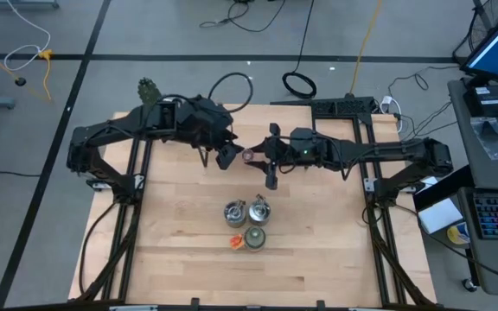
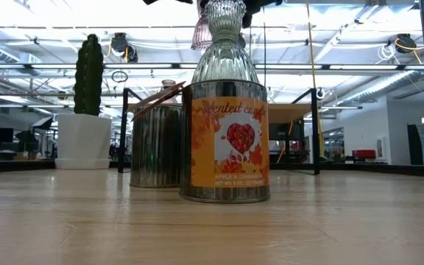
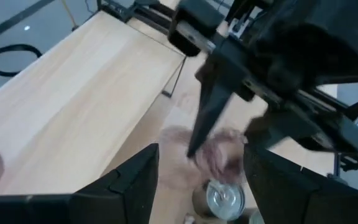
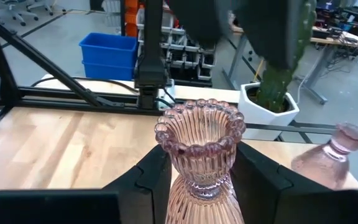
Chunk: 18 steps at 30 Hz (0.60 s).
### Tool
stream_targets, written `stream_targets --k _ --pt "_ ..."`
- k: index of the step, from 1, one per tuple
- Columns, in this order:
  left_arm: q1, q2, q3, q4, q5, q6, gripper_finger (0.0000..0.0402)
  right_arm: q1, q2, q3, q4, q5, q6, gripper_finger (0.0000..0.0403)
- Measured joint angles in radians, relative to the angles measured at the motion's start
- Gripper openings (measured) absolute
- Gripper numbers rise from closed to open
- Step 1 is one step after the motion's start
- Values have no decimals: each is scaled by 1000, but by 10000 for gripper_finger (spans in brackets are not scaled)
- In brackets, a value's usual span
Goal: Pick & Place candle stick holders
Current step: Put the pink glass candle holder on the shelf
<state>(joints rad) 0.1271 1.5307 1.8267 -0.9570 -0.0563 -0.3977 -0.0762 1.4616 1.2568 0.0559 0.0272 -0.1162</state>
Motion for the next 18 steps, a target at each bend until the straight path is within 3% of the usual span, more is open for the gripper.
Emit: stream_targets --k 5,11,18 --pt "0 -28 -1 -56 -9 -23 235 -45 0 0 37 -1 0 130" --pt "-32 -62 0 -94 -106 31 234 -130 0 0 100 -11 36 130" --pt "-82 -104 0 -107 -217 125 234 -233 58 0 241 -136 135 130"
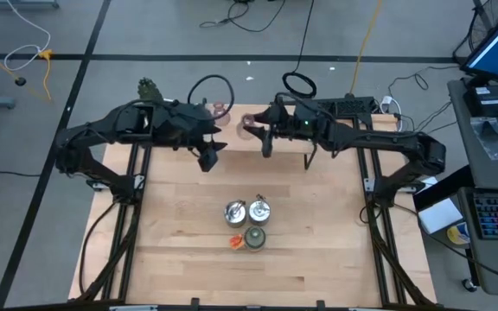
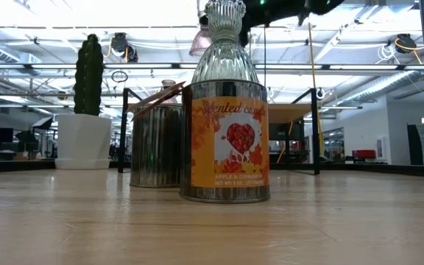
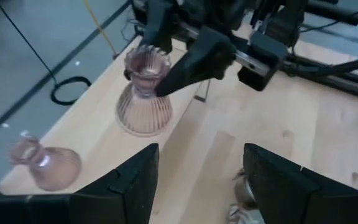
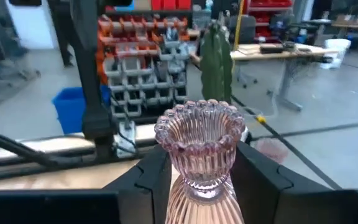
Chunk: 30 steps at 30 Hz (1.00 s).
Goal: Pick & Place candle stick holders
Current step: Put the pink glass candle holder on the shelf
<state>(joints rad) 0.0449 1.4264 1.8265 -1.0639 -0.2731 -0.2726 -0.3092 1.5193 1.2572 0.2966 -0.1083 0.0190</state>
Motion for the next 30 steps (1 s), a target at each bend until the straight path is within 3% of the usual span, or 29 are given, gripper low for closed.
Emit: stream_targets --k 12,19,30 --pt "-62 -59 -40 1 -104 37 235 -105 127 1 132 -27 51 130" --pt "-61 -142 -216 113 -113 35 235 -147 200 0 174 -33 73 130" --pt "-61 -394 -573 420 -114 12 234 -182 282 0 214 -51 96 130"
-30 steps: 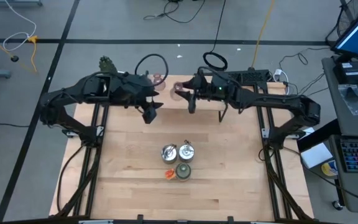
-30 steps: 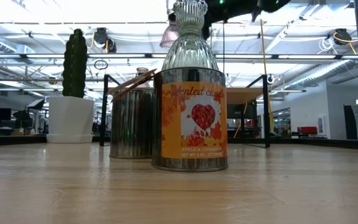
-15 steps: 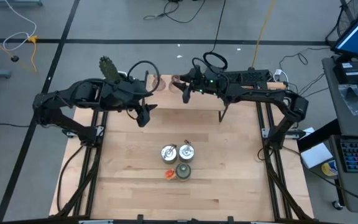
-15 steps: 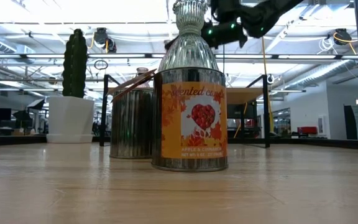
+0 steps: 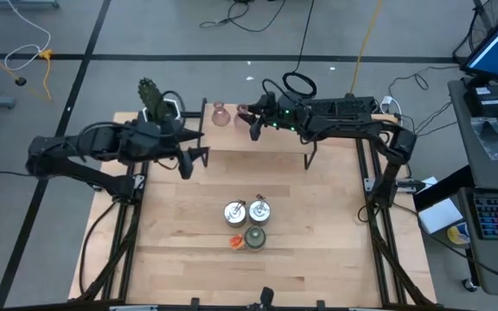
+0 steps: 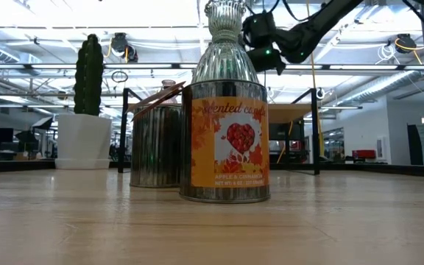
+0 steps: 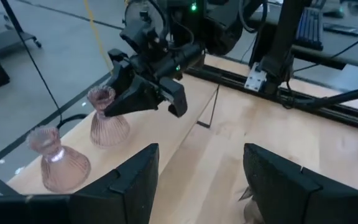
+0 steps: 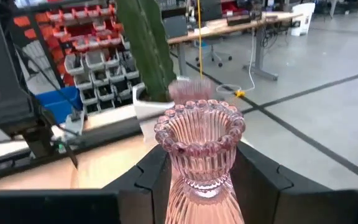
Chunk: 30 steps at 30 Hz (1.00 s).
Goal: Pick & Place candle stick holders
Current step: Put the pink glass candle holder on the shelf
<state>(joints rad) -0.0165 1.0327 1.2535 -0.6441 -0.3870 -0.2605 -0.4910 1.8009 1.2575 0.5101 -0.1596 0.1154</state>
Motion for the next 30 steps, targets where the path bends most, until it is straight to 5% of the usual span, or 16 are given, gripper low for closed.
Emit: stream_targets --k 9,30 --pt "0 -105 -194 141 20 -34 235 -32 15 -1 -6 2 0 130" --pt "1 -111 -214 152 22 -51 235 -20 31 -1 8 -2 3 130"
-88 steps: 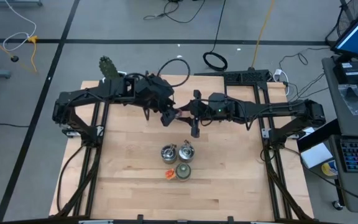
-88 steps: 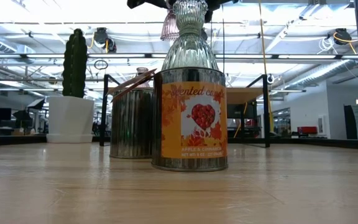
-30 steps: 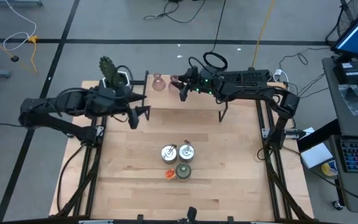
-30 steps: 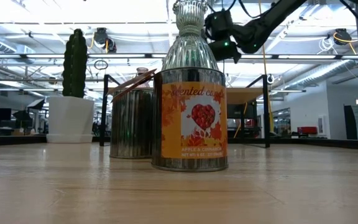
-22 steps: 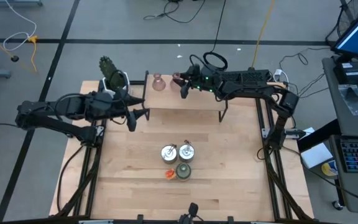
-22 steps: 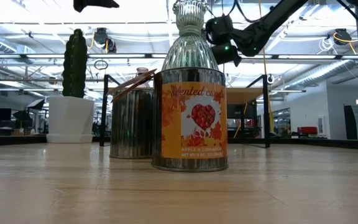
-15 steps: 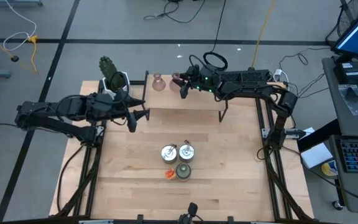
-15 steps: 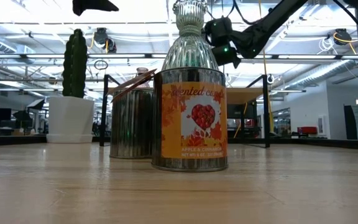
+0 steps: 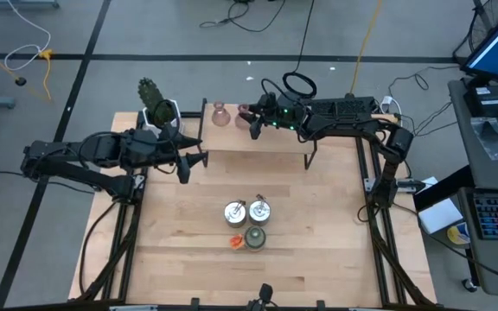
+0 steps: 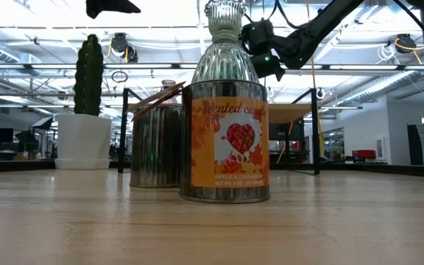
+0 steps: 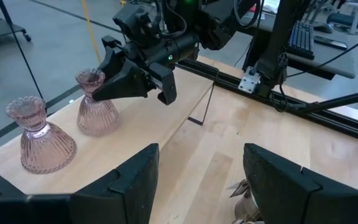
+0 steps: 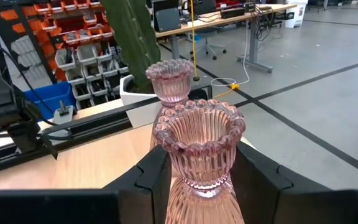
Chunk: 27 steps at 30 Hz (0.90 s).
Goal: Pick & Place candle stick holders
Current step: Put the pink glass candle holder on the shelf
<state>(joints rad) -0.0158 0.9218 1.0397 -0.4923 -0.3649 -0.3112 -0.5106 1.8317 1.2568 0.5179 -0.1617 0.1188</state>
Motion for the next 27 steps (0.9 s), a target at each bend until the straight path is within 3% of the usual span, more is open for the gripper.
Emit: stream_targets --k 27 --pt "0 1 0 -4 0 1 235 2 0 0 2 -1 -11 155"
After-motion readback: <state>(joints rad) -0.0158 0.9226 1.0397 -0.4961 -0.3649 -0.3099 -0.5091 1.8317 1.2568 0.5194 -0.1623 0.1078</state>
